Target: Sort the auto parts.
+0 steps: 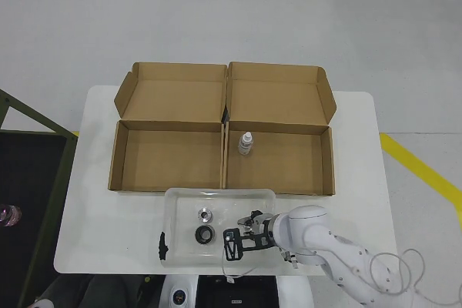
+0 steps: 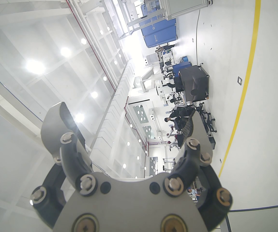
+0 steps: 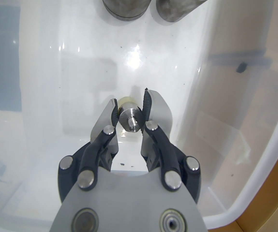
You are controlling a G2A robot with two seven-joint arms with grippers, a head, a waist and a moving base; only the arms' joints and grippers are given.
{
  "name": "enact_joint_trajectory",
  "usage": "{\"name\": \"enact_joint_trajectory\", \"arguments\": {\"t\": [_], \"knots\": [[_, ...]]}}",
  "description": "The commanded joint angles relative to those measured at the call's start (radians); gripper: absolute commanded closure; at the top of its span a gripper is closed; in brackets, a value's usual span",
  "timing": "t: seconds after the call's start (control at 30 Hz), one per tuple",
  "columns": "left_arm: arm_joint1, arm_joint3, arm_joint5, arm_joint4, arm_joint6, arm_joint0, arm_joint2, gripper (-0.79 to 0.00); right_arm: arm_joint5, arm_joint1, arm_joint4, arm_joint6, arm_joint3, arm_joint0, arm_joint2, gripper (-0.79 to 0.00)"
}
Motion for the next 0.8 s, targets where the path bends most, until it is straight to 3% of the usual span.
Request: {"name": "enact_joint_trajectory", "arguments": {"t": [0.0,0.27,0.77], "knots": [[0.000,0.000,0.000,0.000,0.000,0.000,0.000,-0.785,0.000,0.003,0.017,0.000,0.001,0.007,-0.004,0.000],[0.000,0.000,0.000,0.000,0.000,0.000,0.000,-0.785,-0.006,0.009,0.066,-0.047,-0.042,0.013,0.018,0.000],[0.000,0.000,0.000,0.000,0.000,0.000,0.000,-0.785,0.066,0.029,-0.115,-0.415,-0.144,-0.040,0.116,0.000]]}}
